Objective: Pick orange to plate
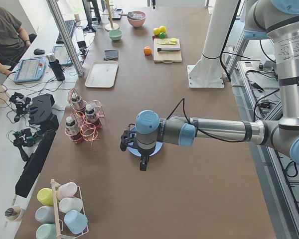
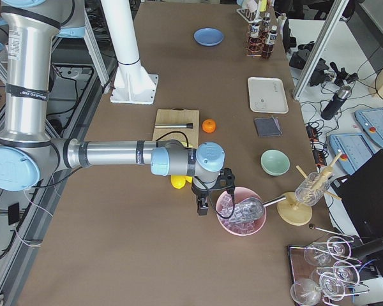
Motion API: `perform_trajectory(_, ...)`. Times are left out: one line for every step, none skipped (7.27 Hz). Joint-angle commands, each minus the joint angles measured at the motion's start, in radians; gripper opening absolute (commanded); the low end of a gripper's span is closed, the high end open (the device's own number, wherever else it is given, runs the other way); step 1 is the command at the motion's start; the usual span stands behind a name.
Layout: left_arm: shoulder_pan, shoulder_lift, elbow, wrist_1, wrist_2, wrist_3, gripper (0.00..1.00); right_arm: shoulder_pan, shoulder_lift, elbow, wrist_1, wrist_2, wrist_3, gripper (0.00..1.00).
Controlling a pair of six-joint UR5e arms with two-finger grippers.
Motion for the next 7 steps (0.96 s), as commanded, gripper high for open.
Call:
perform_trajectory(0.002, -0.001, -0.013, 0.0, -0.003, -0.011, 0.98, 0.003, -0.003, 0.001, 0.0, 0.002, 0.002, 1.0)
perform_trajectory(0.002, -0.005, -0.011, -0.003, 0.0, -0.002, 0.98, 0.004, -0.008, 0.002, 0.0, 0.0, 0.004, 1.0)
perform_trajectory(-0.001, -0.001, -0.016, -0.023, 0.003, -0.004, 0.98, 0.006, -0.005, 0.004, 0.0, 0.0, 0.007, 1.0)
perform_trajectory(-0.008, 0.007, -0.014, -0.061, 0.001, -0.001, 0.98, 0.006, -0.002, 0.004, 0.0, 0.0, 0.01, 1.0)
perform_trajectory(-0.003, 0.019, -0.016, -0.095, -0.002, -0.001, 0.98, 0.006, 0.0, 0.014, 0.0, 0.0, 0.007, 1.0)
perform_trajectory(-0.001, 0.033, -0.02, -0.119, -0.031, -0.014, 0.98, 0.006, -0.003, 0.025, 0.0, 0.0, 0.01, 1.0)
perform_trajectory(0.0, 0.032, -0.01, -0.121, -0.028, -0.068, 0.98, 0.006, -0.004, 0.027, 0.0, 0.002, 0.004, 1.0)
